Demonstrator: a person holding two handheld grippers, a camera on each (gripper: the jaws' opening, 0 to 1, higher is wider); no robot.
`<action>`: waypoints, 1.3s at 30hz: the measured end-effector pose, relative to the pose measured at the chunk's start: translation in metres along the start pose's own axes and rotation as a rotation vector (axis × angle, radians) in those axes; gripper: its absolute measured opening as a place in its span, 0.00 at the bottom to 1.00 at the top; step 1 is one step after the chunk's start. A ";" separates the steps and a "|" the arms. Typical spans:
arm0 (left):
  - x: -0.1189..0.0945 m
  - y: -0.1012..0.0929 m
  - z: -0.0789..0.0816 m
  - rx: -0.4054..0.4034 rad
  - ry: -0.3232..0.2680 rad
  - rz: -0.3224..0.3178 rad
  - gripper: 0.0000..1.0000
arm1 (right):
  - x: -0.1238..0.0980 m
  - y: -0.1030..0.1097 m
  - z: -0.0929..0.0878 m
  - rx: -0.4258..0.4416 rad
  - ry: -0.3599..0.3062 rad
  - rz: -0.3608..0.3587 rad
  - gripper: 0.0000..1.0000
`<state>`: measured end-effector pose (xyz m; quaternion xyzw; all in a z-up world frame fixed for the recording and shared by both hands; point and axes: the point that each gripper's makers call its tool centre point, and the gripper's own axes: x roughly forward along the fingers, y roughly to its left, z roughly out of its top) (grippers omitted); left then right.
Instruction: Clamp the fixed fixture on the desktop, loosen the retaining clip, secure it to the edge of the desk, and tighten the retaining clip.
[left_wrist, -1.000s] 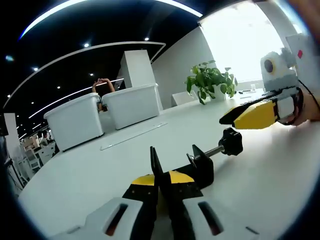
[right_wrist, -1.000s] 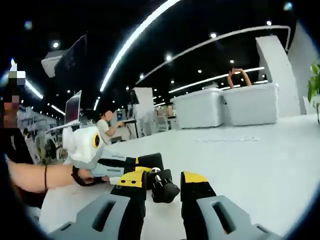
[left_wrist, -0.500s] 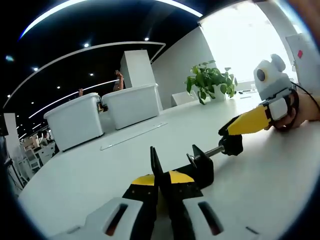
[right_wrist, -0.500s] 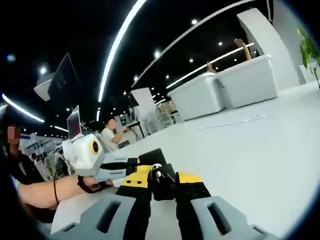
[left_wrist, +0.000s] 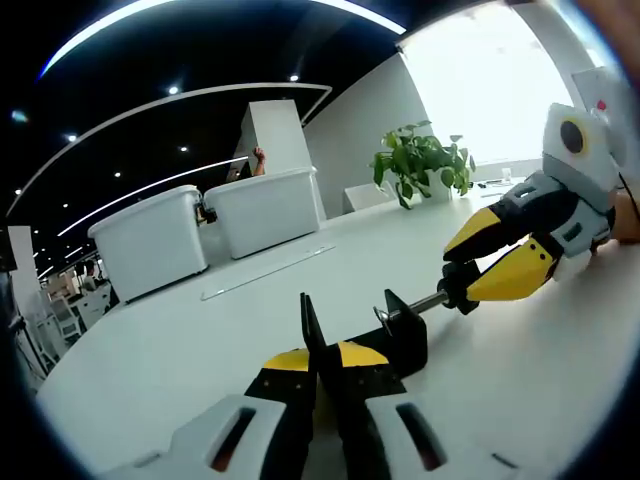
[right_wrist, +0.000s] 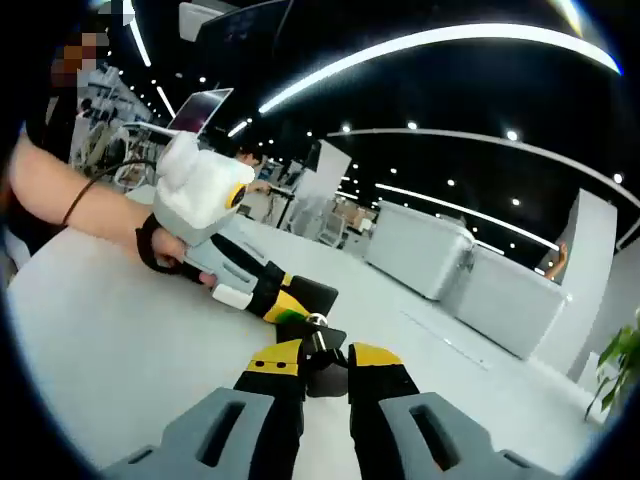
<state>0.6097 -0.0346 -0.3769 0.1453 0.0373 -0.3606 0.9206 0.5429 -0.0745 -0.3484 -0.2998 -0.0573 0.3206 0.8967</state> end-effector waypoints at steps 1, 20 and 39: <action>0.000 0.000 0.000 0.000 0.000 0.000 0.06 | 0.000 0.003 0.001 -0.053 0.004 -0.001 0.15; 0.001 0.000 0.000 0.001 -0.001 -0.004 0.06 | -0.007 -0.039 -0.001 0.650 -0.103 -0.046 0.23; 0.000 -0.001 0.001 0.003 -0.001 -0.006 0.06 | 0.006 -0.021 -0.019 0.641 -0.032 0.033 0.18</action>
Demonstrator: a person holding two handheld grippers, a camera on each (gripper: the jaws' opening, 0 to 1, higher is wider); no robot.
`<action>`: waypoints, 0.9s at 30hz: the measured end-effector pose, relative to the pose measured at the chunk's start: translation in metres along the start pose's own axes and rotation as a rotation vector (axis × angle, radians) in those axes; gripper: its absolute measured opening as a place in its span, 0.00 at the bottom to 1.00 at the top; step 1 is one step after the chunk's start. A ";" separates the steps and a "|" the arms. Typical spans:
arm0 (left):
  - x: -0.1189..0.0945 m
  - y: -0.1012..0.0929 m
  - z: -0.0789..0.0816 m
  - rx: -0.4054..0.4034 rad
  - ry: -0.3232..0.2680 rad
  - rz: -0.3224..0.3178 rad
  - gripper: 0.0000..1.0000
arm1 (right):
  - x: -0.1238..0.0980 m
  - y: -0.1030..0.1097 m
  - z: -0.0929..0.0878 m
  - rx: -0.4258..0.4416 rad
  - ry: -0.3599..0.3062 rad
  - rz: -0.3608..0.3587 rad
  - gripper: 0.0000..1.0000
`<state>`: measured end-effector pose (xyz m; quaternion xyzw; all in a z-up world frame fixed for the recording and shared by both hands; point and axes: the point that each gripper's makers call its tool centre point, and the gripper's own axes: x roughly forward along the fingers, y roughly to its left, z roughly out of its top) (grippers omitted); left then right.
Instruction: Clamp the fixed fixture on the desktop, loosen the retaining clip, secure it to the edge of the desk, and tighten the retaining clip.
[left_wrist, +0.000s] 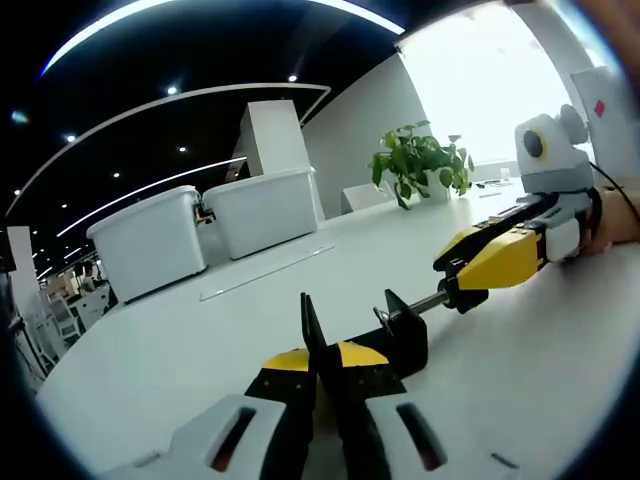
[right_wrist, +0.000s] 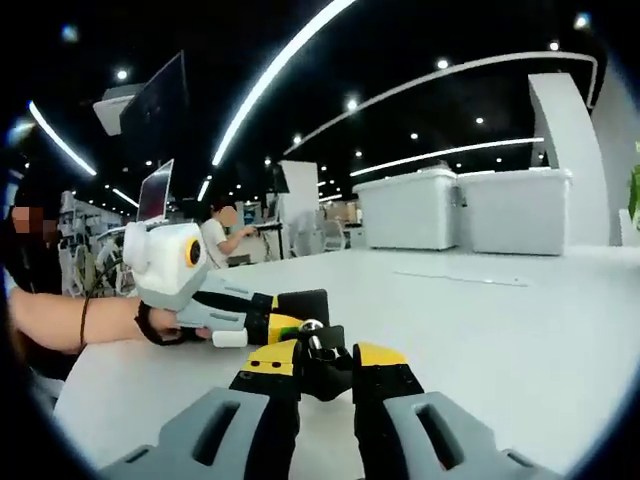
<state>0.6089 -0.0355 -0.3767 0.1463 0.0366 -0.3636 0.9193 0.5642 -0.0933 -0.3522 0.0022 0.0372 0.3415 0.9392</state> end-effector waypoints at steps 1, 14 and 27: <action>0.000 0.000 0.000 0.000 0.000 -0.001 0.06 | 0.000 0.000 0.000 -0.009 -0.001 0.001 0.18; 0.000 -0.001 0.000 0.002 0.000 0.000 0.06 | -0.002 0.018 0.001 -0.615 0.030 -0.058 0.18; -0.009 -0.007 -0.002 0.005 -0.001 0.003 0.06 | -0.001 0.018 -0.002 -0.717 0.038 -0.064 0.19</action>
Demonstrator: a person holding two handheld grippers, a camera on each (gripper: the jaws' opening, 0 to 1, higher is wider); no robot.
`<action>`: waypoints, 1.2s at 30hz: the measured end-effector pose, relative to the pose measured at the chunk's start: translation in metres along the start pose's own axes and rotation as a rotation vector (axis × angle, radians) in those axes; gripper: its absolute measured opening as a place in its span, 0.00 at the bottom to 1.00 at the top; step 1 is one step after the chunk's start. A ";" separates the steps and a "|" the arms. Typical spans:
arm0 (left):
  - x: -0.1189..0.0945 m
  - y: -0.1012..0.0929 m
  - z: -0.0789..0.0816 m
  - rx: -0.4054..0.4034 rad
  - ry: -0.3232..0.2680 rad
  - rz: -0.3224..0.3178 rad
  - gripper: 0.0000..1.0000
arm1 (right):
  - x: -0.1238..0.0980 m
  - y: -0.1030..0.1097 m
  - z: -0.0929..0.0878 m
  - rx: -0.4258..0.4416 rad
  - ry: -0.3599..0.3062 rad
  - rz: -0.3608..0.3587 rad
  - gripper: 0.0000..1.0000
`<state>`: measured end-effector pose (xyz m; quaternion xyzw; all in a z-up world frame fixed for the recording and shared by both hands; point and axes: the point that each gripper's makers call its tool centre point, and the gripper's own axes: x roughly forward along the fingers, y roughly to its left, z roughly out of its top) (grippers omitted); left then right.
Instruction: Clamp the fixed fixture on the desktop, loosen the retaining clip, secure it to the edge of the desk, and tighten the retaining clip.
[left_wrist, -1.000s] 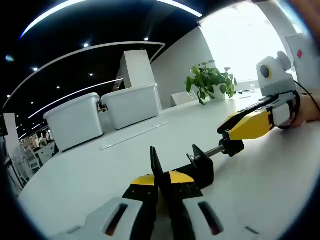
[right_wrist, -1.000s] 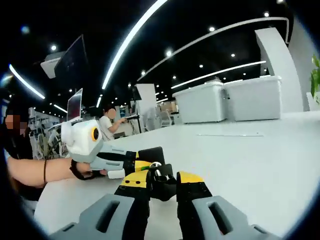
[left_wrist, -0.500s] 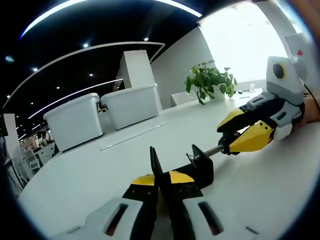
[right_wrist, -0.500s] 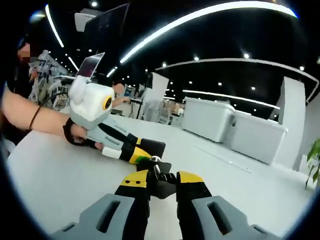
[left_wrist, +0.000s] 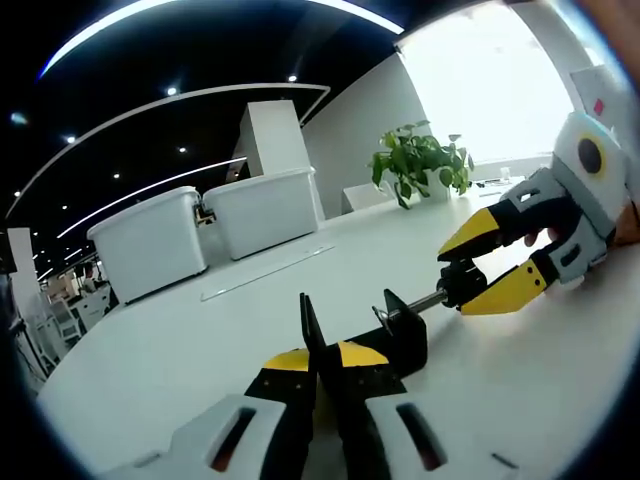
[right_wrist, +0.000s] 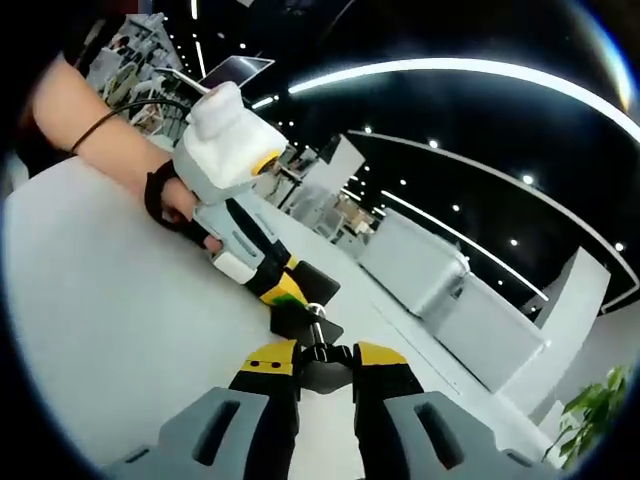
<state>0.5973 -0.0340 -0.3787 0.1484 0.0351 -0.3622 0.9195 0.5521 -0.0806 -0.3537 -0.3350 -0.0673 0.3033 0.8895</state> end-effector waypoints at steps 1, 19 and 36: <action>-0.001 -0.001 0.000 0.001 0.000 0.000 0.06 | 0.000 -0.001 0.000 0.006 -0.001 0.000 0.19; -0.004 -0.003 -0.001 0.000 0.001 0.000 0.06 | -0.003 -0.018 -0.015 0.809 -0.038 0.097 0.23; -0.002 0.000 -0.001 -0.002 0.002 0.004 0.06 | -0.001 -0.012 -0.012 0.780 -0.044 0.100 0.22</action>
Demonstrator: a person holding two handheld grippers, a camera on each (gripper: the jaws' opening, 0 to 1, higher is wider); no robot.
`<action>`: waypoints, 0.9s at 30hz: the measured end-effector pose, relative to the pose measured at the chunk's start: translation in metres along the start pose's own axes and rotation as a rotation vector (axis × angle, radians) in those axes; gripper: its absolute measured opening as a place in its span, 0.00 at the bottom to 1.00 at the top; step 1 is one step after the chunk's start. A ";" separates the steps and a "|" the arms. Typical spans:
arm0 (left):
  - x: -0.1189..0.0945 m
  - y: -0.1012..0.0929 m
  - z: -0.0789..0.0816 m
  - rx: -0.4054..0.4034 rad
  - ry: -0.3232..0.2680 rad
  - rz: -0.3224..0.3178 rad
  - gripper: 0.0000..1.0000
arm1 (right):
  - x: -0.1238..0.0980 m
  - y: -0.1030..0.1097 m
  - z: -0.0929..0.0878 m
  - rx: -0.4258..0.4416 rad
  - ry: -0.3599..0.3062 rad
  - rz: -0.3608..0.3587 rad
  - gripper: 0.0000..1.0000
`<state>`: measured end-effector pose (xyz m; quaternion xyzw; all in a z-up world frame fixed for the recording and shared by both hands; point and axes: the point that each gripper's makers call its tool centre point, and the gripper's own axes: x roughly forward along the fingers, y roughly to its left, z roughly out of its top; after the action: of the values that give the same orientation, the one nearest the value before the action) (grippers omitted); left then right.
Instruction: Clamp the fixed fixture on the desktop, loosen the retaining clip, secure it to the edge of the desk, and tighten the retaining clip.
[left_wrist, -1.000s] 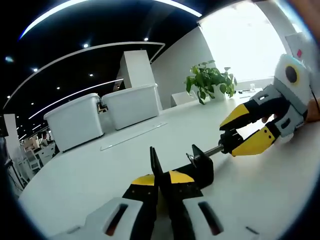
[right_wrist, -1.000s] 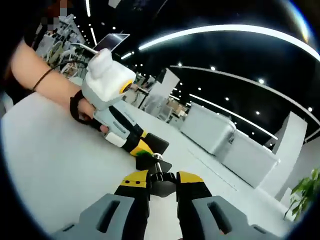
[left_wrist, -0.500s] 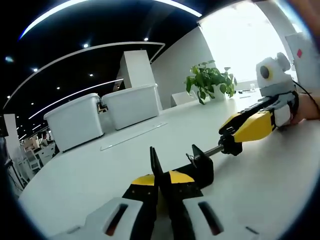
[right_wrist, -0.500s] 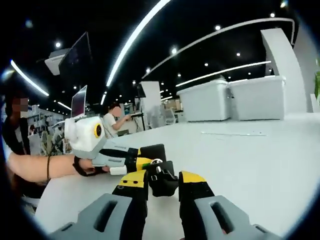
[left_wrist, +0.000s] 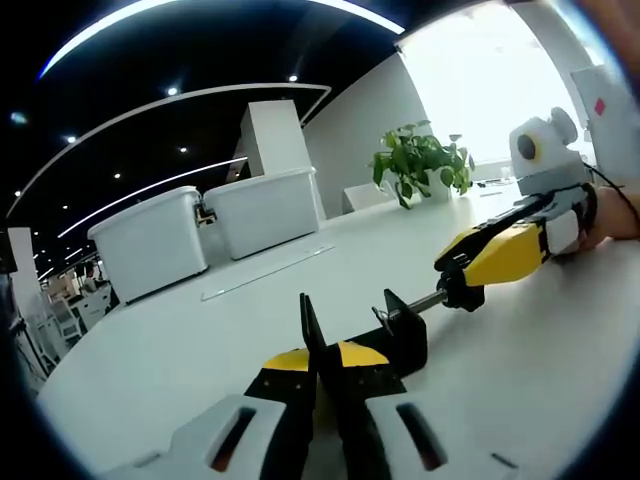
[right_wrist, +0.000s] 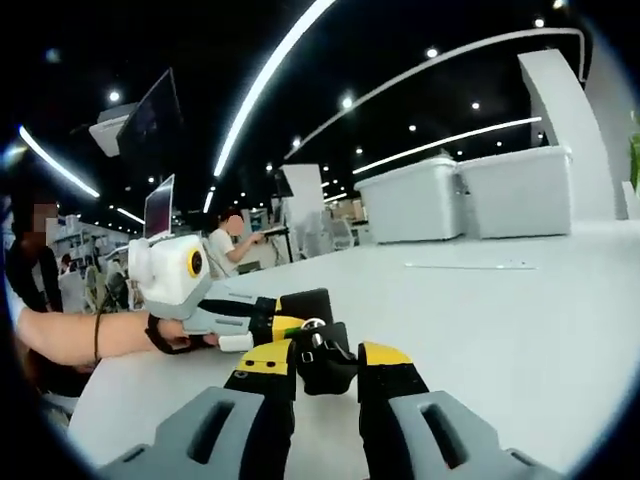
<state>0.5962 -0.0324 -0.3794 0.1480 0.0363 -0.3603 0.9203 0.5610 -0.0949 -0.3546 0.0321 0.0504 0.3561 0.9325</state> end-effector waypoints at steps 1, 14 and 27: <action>0.000 0.000 0.000 0.000 0.000 0.000 0.06 | 0.000 0.001 0.000 -0.027 0.004 -0.005 0.23; 0.002 0.001 0.000 0.003 -0.002 0.001 0.06 | 0.002 0.009 -0.006 -0.407 0.040 -0.054 0.22; 0.002 0.001 0.001 0.000 0.000 0.001 0.06 | 0.002 0.016 -0.005 -0.699 0.057 -0.082 0.20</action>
<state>0.5979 -0.0333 -0.3790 0.1481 0.0362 -0.3600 0.9204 0.5515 -0.0812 -0.3580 -0.3011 -0.0475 0.3148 0.8989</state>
